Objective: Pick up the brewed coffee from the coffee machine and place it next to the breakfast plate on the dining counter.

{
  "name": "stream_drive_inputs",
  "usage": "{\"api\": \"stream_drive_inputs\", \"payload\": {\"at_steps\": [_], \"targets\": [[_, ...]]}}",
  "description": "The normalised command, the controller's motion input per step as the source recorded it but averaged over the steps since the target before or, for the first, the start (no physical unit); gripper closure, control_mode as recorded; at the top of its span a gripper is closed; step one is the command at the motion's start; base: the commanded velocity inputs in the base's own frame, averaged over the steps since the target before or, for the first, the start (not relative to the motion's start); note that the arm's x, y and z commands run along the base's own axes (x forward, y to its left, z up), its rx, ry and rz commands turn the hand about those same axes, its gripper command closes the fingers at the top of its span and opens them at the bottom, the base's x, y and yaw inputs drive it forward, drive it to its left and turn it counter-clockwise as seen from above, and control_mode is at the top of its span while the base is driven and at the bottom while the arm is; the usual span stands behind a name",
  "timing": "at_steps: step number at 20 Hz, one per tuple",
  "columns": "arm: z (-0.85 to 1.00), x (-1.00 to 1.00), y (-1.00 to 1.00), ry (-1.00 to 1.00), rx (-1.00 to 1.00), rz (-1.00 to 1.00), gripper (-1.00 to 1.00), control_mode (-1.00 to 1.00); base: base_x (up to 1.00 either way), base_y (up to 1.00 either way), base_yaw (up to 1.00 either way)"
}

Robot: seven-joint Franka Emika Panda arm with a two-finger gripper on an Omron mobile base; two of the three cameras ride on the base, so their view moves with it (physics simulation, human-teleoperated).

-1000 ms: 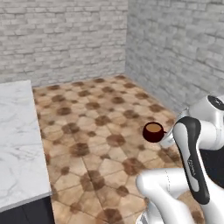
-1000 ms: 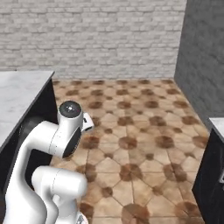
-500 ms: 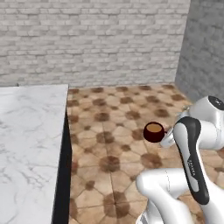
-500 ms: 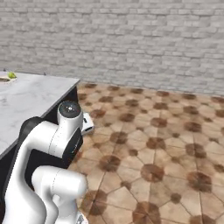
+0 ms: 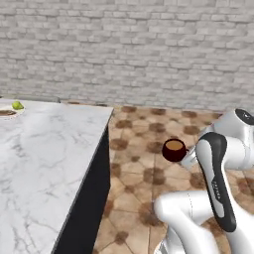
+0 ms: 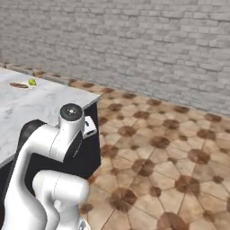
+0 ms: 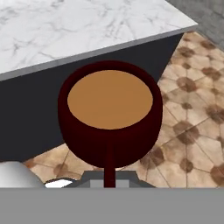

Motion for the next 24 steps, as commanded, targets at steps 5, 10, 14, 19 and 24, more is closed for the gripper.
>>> {"api": "stream_drive_inputs", "payload": {"at_steps": [5, 10, 14, 19, 24], "targets": [[0.0, 0.0, 0.0, 0.0, 0.0, 0.0, 1.0, 1.0, 1.0, -0.99, 0.39], [0.0, 0.0, 0.0, 0.0, 0.0, 0.0, 1.0, 1.0, 1.0, -1.0, 0.37], [0.0, 0.0, 0.0, 0.0, 0.0, 0.0, 1.0, 1.0, 1.0, -1.0, 0.41], [0.0, 0.0, 0.0, 0.0, 0.0, 0.0, 1.0, 1.0, 1.0, -1.0, 0.45], [0.0, 0.0, 0.0, 0.0, 0.0, 0.0, 1.0, 1.0, 1.0, -1.0, 0.49]]}}
